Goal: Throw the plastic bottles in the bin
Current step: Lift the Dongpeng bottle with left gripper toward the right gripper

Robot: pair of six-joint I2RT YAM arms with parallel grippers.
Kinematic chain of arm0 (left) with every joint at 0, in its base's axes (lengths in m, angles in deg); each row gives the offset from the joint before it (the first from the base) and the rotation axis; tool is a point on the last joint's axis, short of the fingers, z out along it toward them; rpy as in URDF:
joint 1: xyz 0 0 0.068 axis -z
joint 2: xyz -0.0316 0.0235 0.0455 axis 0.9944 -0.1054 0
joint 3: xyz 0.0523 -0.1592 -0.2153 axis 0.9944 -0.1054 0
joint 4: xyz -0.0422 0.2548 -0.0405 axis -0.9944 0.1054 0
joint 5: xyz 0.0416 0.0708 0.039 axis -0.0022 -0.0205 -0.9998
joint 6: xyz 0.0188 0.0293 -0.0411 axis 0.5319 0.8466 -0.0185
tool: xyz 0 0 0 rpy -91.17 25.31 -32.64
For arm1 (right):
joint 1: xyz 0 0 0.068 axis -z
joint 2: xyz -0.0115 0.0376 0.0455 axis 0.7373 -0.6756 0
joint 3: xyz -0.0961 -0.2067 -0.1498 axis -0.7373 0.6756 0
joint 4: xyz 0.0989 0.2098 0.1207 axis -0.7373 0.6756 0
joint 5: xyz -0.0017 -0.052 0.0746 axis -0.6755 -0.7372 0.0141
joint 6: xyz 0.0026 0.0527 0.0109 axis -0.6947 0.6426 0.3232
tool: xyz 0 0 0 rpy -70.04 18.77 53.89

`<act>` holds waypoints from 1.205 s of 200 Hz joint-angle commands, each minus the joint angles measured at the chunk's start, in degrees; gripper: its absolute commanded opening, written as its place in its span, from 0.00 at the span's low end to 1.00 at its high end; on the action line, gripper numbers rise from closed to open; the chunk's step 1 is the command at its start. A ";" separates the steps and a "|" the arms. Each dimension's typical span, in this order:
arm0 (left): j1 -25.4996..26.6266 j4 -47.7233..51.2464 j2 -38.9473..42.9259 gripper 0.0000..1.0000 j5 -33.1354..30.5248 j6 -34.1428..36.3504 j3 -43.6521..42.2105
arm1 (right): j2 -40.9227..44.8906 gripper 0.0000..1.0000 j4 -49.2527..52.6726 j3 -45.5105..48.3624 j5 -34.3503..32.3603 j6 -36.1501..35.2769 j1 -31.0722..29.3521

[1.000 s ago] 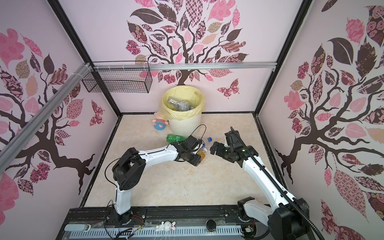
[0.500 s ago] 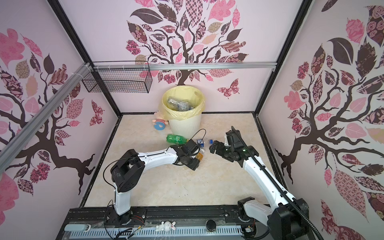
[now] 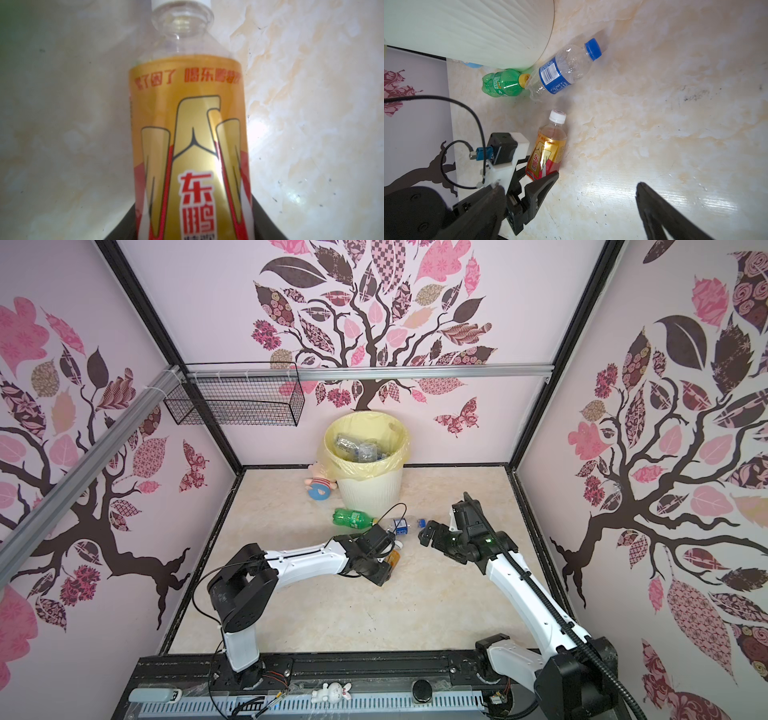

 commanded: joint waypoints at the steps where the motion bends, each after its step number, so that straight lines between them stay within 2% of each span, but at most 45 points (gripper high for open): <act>1: -0.23 -0.61 5.90 0.51 1.90 -3.08 -1.69 | -0.06 1.00 -1.40 -0.73 2.56 1.31 0.46; 48: -1.58 -1.70 14.11 0.51 4.71 -10.08 -0.65 | -3.04 1.00 -1.97 -8.00 7.12 2.13 0.46; 84: -2.13 -0.53 17.37 0.52 5.41 -11.34 4.67 | -5.78 1.00 -3.35 -15.84 12.45 1.76 0.06; 102: -2.49 0.57 17.75 0.52 6.02 -11.46 8.03 | -6.63 1.00 -2.03 -19.33 12.49 0.46 -0.77; 159: -2.66 2.52 18.68 0.52 7.80 -10.90 15.08 | -8.47 0.93 -5.21 -20.15 15.42 1.70 -2.48; 241: -2.62 4.74 17.70 0.52 8.55 -9.36 18.05 | -10.92 0.84 -8.89 -18.53 18.11 3.46 -4.63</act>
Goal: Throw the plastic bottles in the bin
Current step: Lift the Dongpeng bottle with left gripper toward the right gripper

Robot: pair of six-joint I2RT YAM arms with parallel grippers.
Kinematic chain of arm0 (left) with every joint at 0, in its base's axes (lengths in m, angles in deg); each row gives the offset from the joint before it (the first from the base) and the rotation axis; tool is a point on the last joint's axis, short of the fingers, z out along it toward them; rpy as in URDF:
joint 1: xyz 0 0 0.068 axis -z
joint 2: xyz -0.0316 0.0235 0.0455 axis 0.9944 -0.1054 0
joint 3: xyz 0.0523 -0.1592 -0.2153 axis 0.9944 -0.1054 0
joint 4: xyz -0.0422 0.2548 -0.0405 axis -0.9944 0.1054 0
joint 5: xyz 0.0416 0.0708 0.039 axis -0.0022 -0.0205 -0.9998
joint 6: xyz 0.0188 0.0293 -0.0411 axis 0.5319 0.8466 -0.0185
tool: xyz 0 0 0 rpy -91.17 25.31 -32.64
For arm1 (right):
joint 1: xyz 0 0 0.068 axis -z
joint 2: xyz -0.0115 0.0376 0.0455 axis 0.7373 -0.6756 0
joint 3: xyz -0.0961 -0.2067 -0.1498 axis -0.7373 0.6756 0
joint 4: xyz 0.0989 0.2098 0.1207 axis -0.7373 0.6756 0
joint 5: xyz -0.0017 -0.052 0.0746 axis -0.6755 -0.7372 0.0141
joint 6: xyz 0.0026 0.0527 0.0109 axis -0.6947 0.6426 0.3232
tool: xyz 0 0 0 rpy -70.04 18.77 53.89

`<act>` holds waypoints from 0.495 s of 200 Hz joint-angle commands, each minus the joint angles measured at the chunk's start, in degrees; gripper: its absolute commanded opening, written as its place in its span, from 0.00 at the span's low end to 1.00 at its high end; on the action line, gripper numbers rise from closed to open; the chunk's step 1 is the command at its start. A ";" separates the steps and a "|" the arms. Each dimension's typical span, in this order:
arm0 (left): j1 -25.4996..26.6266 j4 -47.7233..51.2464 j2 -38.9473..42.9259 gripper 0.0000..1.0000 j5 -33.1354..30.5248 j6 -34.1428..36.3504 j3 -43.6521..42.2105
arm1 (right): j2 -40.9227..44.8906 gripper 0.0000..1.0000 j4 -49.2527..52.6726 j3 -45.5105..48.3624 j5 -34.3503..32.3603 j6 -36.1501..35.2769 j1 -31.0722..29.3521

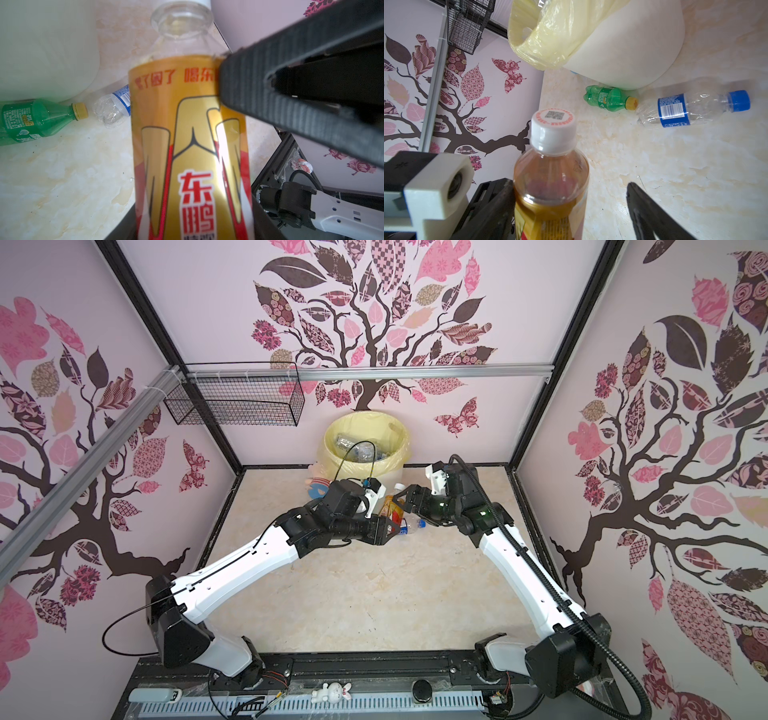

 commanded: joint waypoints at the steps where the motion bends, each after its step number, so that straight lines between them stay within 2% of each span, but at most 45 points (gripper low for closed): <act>1: -0.08 0.31 0.46 0.52 0.68 1.29 2.92 | -1.73 0.83 -1.38 0.13 1.62 1.25 -0.50; 99: -0.11 0.91 0.34 0.55 0.20 1.56 4.07 | -3.37 0.72 -5.77 2.31 3.14 5.66 -3.50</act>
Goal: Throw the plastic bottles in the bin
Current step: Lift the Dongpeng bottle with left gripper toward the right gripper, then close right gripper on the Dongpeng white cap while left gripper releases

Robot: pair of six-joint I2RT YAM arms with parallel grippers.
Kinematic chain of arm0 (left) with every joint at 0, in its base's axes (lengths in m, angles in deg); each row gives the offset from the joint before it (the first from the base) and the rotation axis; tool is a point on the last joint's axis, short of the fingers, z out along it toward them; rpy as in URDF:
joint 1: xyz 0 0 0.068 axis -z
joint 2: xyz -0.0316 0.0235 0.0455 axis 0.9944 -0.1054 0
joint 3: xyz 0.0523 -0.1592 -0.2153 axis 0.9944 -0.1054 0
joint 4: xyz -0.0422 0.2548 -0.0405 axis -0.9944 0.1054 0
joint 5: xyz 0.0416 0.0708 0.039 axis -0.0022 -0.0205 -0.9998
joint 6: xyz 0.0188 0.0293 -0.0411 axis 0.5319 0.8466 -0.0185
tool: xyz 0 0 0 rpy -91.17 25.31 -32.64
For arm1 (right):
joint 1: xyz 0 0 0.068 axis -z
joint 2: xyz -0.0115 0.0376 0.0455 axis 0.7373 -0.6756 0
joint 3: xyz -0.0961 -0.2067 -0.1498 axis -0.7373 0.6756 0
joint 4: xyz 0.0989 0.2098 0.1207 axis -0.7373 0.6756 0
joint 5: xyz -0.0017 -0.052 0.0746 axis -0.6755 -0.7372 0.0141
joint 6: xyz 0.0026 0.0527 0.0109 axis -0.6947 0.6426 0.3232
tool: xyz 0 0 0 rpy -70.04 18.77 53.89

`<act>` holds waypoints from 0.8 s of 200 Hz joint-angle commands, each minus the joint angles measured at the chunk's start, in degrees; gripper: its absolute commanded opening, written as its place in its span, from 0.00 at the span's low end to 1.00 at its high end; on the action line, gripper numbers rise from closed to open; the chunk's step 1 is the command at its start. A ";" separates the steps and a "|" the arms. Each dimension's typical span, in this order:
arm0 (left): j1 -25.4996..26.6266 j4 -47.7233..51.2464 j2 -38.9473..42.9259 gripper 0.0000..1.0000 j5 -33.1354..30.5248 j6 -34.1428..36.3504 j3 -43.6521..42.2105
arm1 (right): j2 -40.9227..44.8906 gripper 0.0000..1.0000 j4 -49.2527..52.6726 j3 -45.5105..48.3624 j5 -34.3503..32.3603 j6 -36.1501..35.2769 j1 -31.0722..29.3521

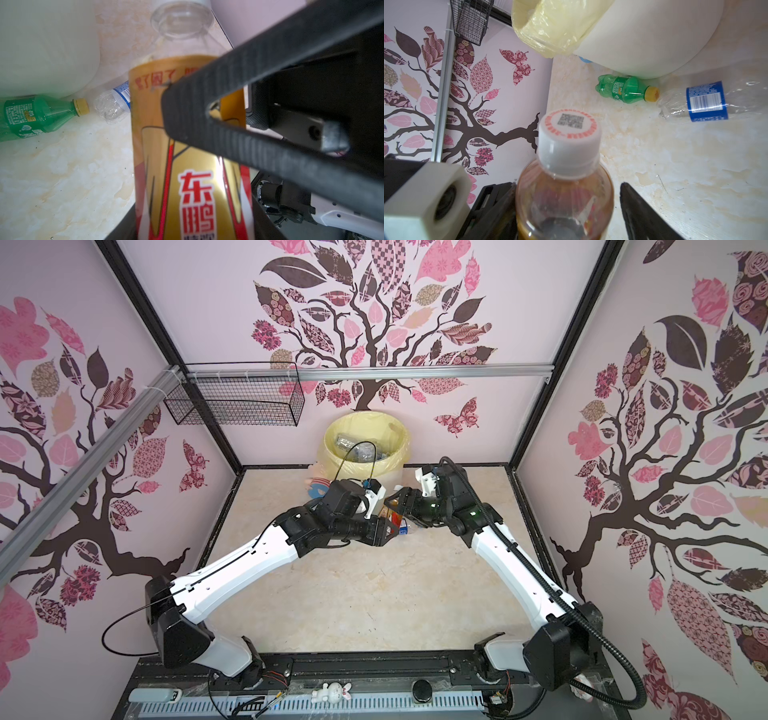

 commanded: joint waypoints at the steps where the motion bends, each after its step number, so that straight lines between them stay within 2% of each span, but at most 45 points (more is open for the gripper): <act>1: -0.08 -0.98 0.35 0.55 0.07 1.06 3.18 | -1.14 0.72 -0.99 0.77 0.61 1.75 -0.53; 33: -0.08 -0.83 1.04 0.56 -0.29 1.08 2.32 | -1.03 0.66 0.07 0.91 -0.39 1.14 -0.52; 68: -0.08 -0.31 2.01 0.61 -1.24 0.86 0.73 | -1.07 0.57 1.47 -0.28 -2.12 -0.52 -0.53; 125: -3.04 4.13 6.20 0.83 -5.58 -0.88 -0.96 | -3.52 0.51 5.20 -7.09 -5.93 -4.58 1.63; 160: -6.01 8.55 7.34 0.96 -8.19 -2.37 4.46 | -7.30 0.51 6.34 -15.41 -9.64 -7.41 3.67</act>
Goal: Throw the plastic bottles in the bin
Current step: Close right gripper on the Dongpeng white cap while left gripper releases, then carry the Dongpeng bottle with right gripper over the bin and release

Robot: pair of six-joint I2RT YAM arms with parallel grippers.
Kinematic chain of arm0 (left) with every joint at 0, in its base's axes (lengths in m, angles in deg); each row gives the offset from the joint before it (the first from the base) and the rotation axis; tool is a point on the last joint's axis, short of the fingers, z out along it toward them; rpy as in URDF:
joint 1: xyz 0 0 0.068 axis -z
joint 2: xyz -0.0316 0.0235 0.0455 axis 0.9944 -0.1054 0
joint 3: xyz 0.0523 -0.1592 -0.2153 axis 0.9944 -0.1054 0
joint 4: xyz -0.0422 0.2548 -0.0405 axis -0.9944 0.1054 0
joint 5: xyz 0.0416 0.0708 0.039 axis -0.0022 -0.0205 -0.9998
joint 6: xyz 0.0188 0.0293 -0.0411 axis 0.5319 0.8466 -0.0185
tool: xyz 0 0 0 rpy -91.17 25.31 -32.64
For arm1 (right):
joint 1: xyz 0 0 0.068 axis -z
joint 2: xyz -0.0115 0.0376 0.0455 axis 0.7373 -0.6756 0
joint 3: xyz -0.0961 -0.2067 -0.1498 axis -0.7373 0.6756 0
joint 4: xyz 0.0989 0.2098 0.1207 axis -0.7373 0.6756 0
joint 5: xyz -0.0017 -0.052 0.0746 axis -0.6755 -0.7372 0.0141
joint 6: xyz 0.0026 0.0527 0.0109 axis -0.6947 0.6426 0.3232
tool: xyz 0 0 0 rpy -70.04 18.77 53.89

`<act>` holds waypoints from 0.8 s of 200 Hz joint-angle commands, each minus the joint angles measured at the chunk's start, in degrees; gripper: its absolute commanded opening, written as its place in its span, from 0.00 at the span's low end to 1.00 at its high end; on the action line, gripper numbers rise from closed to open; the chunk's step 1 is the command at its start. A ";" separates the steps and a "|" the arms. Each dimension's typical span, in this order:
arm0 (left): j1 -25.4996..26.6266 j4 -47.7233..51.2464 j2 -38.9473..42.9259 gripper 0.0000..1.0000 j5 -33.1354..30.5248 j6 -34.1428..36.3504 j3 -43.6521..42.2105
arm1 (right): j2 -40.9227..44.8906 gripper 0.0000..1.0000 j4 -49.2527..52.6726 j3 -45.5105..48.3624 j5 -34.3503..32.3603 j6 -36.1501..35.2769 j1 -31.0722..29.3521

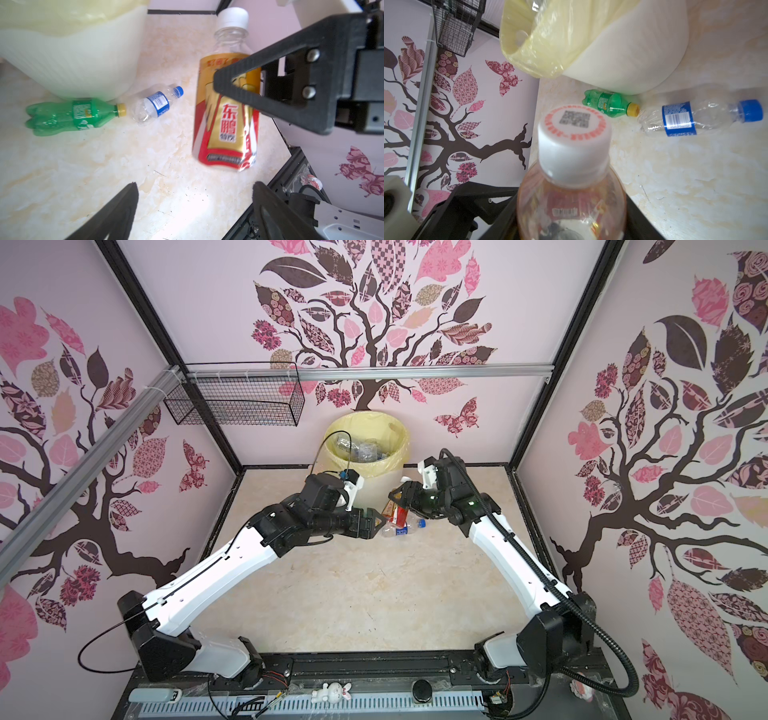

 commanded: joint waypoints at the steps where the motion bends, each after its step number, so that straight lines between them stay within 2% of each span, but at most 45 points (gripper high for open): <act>1: -1.51 4.27 0.70 0.96 -3.17 -0.87 4.63 | -3.00 0.51 1.44 -7.40 -3.87 -3.44 1.12; 46: -1.89 8.81 -1.61 0.97 -8.77 0.10 16.94 | -9.65 0.50 0.59 -22.40 -12.82 -10.19 1.40; 88: -1.94 4.31 -2.73 0.97 -14.77 2.47 22.71 | -12.43 0.50 -10.11 -29.14 -20.52 -17.70 1.40; 136: -1.95 2.30 -7.47 0.97 -18.68 8.77 32.94 | -12.79 0.53 -28.09 -29.99 -21.53 -26.76 1.31; 160: -1.98 2.01 -9.22 0.97 -19.21 11.11 37.08 | -14.19 0.53 -31.79 -34.46 -21.84 -30.13 1.14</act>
